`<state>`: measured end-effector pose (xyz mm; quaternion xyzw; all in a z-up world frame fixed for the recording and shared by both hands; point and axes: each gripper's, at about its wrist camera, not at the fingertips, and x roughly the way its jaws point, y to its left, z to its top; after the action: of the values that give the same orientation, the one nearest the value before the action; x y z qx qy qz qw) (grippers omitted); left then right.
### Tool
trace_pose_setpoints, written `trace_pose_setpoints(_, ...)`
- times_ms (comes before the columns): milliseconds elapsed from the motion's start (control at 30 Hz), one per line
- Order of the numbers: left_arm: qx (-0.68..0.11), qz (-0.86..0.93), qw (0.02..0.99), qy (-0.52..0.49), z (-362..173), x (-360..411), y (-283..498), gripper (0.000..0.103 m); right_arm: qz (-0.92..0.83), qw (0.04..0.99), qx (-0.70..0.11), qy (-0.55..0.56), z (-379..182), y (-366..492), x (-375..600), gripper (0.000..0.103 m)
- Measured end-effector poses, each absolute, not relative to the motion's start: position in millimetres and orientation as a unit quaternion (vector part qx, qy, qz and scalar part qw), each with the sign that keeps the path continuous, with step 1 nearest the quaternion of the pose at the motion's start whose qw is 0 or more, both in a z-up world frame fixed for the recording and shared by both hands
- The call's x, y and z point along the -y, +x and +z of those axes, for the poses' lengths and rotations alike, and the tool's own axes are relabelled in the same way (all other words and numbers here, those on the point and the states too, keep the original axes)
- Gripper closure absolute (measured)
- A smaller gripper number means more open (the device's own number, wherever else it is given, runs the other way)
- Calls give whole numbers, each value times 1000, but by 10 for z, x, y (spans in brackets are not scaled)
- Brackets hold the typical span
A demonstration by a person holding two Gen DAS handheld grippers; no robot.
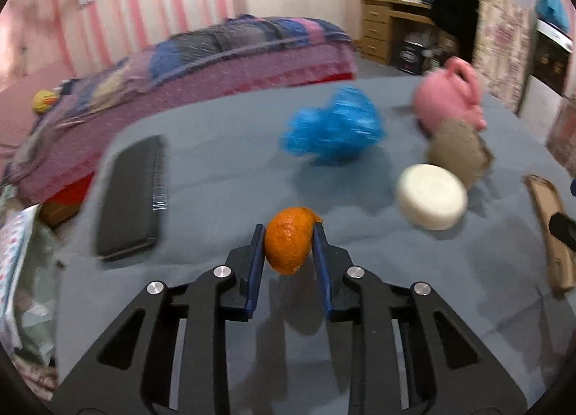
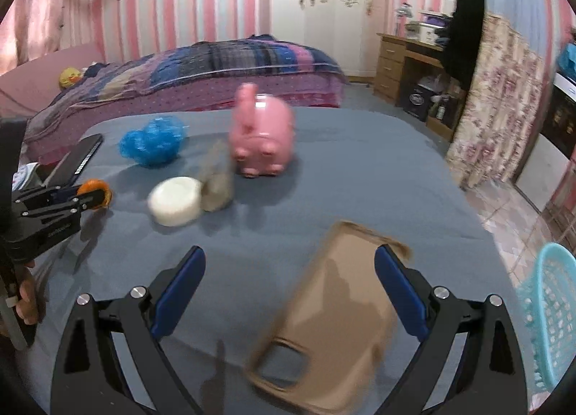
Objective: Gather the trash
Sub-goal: 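Grasp the orange fruit with the left tool while the right tool grasps the white round soap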
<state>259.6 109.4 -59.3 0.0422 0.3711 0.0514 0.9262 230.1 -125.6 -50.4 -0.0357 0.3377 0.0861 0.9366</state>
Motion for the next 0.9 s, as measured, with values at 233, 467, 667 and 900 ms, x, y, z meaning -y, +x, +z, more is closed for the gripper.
trace_pose_setpoints(233,-366,111,924,-10,-572,-1748,2408,78,135,919,-369,-46,-656,2536,653,11)
trace_pose_setpoints(467,-367,116,922,-37,-660,-1969,2387,78,154,898,-412,-29,-800,2803,338,28)
trace_pose_setpoints(667,-368,107,923,-34,-698,-1965,2410,78,147,897,-417,-26,-871,3001,171,28)
trace_pose_setpoints(900,-370,105,923,-33,-710,-1974,2411,78,163,898,-407,-41,-883,2824,241,41)
